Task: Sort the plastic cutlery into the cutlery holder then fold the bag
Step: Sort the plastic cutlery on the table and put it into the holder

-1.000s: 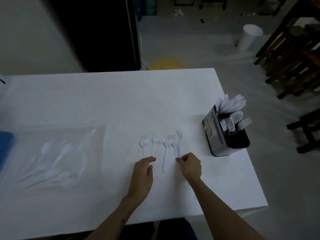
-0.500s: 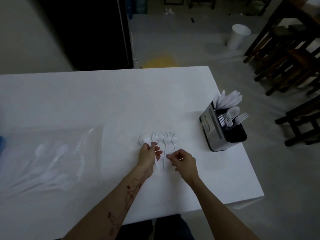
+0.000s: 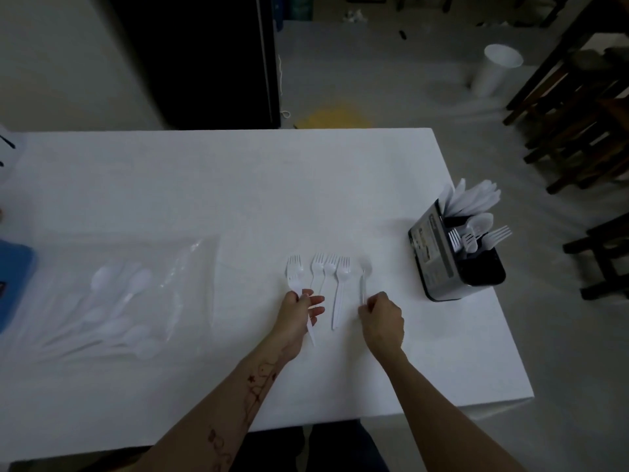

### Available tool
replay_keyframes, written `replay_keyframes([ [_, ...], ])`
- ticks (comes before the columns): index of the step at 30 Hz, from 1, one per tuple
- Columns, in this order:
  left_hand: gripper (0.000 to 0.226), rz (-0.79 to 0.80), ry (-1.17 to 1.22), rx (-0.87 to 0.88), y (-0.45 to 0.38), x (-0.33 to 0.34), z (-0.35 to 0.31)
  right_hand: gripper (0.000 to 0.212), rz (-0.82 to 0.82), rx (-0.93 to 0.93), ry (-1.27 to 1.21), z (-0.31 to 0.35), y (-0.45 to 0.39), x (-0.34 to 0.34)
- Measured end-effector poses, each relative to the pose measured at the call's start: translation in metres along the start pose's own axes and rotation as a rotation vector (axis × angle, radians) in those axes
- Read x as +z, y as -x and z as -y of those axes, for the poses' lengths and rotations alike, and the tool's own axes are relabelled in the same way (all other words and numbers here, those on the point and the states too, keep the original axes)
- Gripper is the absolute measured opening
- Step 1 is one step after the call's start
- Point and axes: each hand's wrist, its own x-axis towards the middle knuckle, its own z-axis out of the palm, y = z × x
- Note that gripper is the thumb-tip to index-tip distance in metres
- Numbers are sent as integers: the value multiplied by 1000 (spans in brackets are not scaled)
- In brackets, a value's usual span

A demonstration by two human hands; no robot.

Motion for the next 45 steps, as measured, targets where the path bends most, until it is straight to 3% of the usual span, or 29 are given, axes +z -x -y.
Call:
replay_keyframes([
  [2,21,15,18,-1,-1,2,0,12,44,-71,-282,-2,1,-6],
  [4,25,41,54,-8,-2,5,-2,14,219,-118,-513,-1,5,-12],
  [7,34,87,142,-37,-4,7,-2,13,528,-122,-573,1,10,-15],
  [9,32,82,133,-36,-4,8,-1,9,609,-114,-567,2,11,-13],
  [12,22,-22,174,11,-5,10,0,15,537,-59,-543,5,9,-6],
  [14,16,-128,190,33,-6,9,-1,26,363,-66,-371,9,3,3],
  [17,18,-158,107,55,-8,3,-1,34,147,-54,-46,17,-3,19],
  [21,21,-142,22,54,-10,-4,4,26,148,2,75,23,-4,28],
  [26,25,-87,15,22,-9,-4,4,18,165,89,-106,13,-11,18],
  [29,28,-34,81,-6,-8,-2,1,15,147,21,-272,6,-7,6],
  [32,32,25,141,-28,-8,0,-3,10,343,-95,-507,7,3,-9],
  [34,32,83,200,-42,-7,3,-5,7,507,-122,-544,10,10,-11],
  [36,29,84,236,-38,-5,6,-4,8,566,-104,-537,13,14,-9],
  [39,21,-28,206,11,-7,4,0,20,466,-79,-460,16,14,1],
  [43,20,-119,159,23,-10,-4,3,32,116,-82,-60,18,5,19],
  [45,19,-131,126,27,-9,-7,5,32,121,-91,65,16,2,26],
])
